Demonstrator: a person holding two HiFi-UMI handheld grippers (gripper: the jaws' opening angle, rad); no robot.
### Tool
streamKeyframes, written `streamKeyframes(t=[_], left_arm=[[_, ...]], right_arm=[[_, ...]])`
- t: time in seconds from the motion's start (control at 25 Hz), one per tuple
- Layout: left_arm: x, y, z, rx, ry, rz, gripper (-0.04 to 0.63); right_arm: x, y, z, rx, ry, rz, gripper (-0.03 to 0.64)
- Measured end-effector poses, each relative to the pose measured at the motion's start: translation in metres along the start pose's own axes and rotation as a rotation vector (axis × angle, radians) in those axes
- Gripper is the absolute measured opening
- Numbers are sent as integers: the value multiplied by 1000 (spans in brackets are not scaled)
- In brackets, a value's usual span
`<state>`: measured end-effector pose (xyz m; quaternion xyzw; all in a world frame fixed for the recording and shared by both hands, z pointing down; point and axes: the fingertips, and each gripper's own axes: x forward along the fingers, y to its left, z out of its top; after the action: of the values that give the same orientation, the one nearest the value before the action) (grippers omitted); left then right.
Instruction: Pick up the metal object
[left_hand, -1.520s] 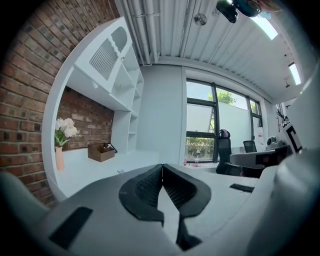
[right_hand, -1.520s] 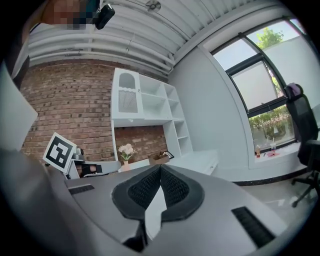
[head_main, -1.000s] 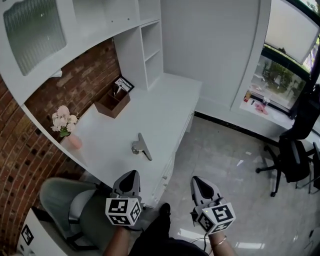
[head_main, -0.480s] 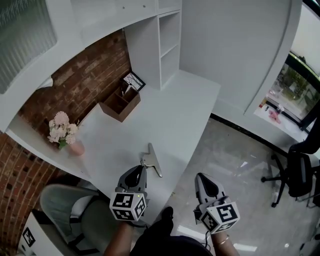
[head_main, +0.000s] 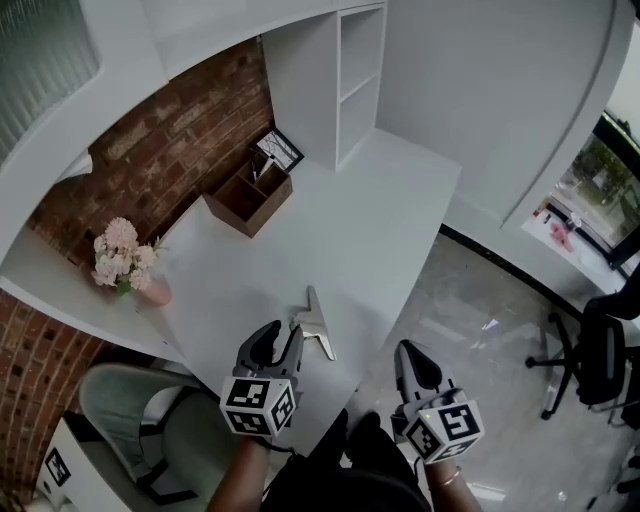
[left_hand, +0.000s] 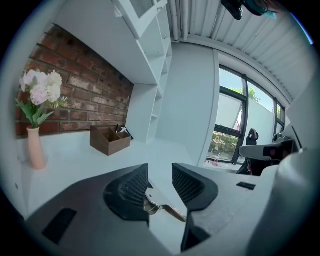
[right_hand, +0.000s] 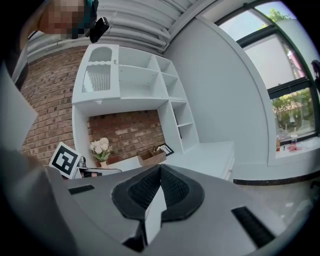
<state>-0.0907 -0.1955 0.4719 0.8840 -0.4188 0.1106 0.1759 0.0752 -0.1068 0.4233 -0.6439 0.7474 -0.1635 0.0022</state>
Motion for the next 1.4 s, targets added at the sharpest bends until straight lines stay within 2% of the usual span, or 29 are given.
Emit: streamKeyframes(t=[0.16, 0.28, 0.64, 0.96, 1.16, 1.28, 1.4], left_arm=[[9, 6, -28, -110, 82, -2, 169], [18, 13, -44, -188, 126, 14, 175], [48, 27, -71, -317, 233, 96, 175], [70, 30, -87, -396, 294, 154, 175], [79, 32, -95, -426, 328, 183, 150], [83, 31, -94, -459, 320, 176, 97], [87, 28, -92, -491, 305, 161, 75]], right_arm=[[12, -3, 1, 2, 10, 24, 5], [26, -5, 2, 4, 22, 54, 5], [68, -16, 3, -1, 71, 155, 5], [94, -33, 1, 10, 114, 209, 5], [103, -41, -1, 12, 139, 235, 5], [108, -44, -2, 15, 150, 246, 5], [112, -45, -3, 18, 158, 255, 5]])
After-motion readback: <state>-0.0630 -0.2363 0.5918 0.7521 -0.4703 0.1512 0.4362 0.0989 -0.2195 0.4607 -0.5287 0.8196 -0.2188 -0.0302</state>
